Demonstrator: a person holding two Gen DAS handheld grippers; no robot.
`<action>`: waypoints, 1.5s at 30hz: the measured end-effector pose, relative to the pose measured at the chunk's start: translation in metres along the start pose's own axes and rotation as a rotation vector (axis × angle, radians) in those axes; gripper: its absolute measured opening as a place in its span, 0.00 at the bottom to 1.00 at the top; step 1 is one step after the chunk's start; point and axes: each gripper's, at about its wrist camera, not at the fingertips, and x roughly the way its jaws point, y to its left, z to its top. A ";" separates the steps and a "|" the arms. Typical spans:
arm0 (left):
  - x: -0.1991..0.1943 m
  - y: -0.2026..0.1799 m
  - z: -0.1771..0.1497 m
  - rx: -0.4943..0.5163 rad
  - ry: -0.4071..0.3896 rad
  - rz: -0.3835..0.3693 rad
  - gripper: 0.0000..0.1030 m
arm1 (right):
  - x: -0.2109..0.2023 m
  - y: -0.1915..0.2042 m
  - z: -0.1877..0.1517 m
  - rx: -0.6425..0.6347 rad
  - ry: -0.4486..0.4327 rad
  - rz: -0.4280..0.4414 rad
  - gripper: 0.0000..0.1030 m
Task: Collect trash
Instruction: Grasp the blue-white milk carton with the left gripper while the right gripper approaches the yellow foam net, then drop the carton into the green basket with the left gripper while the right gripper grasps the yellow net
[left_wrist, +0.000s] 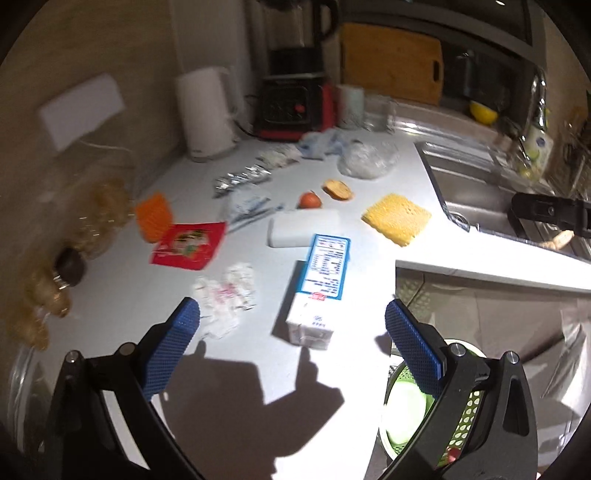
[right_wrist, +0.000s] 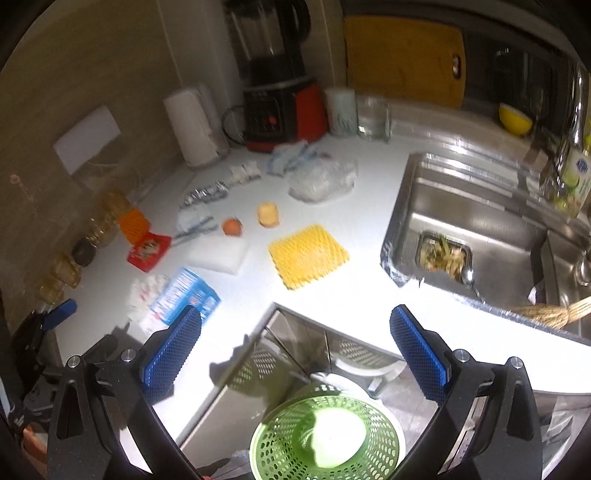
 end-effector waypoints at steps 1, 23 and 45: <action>0.008 -0.001 0.001 0.007 0.008 -0.009 0.94 | 0.010 -0.007 -0.004 0.006 0.015 -0.006 0.98; 0.111 -0.024 0.001 0.023 0.136 -0.060 0.40 | 0.156 -0.023 0.030 -0.160 0.115 0.039 0.98; 0.041 -0.081 -0.022 0.068 0.147 -0.225 0.39 | 0.172 -0.048 0.042 -0.186 0.126 0.087 0.21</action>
